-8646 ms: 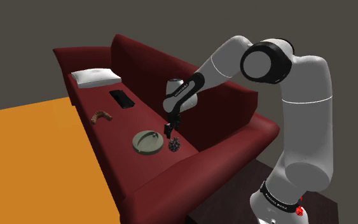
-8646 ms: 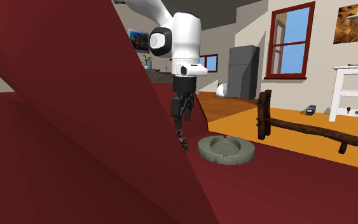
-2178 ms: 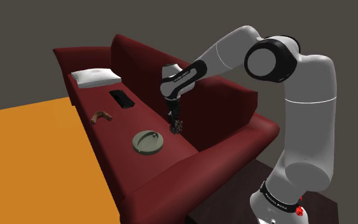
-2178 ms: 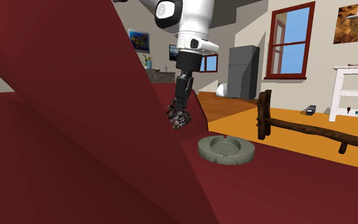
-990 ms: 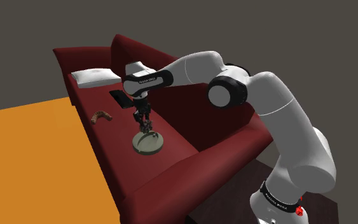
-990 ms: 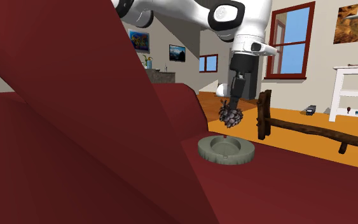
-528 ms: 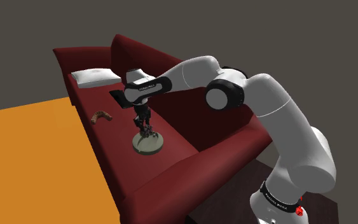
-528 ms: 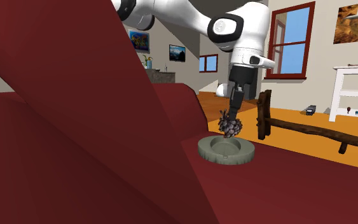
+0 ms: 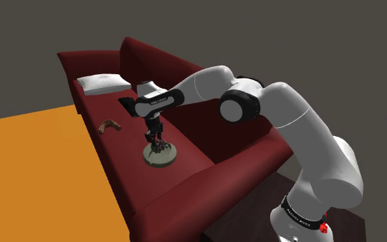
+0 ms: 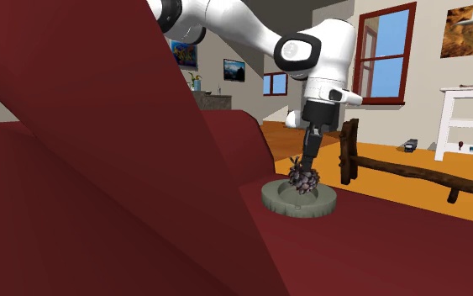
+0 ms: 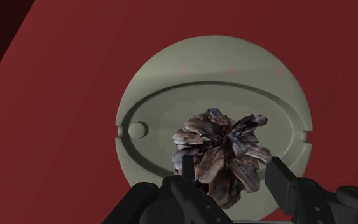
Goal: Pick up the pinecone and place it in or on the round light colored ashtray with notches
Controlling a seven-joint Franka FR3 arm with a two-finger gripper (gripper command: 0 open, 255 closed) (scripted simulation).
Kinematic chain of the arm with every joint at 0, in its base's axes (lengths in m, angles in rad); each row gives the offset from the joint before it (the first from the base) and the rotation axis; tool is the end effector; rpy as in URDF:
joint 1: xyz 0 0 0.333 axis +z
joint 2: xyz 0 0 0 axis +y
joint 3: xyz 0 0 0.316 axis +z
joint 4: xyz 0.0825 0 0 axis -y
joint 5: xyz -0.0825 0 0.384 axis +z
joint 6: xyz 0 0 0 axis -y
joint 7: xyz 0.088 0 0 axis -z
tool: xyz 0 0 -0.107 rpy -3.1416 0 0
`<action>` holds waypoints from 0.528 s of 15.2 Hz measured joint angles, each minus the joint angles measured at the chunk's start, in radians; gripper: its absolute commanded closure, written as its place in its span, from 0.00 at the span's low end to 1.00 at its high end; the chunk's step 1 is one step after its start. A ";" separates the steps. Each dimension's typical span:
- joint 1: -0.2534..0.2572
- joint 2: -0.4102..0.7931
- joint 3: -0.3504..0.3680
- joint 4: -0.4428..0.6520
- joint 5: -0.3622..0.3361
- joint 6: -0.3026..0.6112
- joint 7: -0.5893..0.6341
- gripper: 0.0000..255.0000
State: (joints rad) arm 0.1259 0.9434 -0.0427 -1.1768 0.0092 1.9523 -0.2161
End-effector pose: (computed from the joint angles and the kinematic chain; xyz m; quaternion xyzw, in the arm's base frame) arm 0.7404 0.0710 0.2017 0.9845 0.1538 -0.0842 0.0083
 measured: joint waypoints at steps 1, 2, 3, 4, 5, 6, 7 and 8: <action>0.000 0.001 0.000 0.001 0.000 0.000 0.000 1.00; 0.000 0.001 0.000 0.001 0.000 0.000 0.000 1.00; 0.000 0.001 0.000 0.001 0.000 0.000 0.000 1.00; 0.000 0.001 0.000 0.001 0.000 0.001 0.000 0.00; 0.000 0.001 0.000 0.001 0.000 0.001 0.000 0.00; 0.000 0.001 0.000 0.001 0.000 0.001 0.000 0.00; 0.000 0.001 0.000 0.001 0.000 0.001 0.000 0.00; 0.000 0.001 0.000 0.001 0.000 0.001 0.000 0.00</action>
State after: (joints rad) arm 0.1259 0.9446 -0.0427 -1.1754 0.0093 1.9529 -0.2159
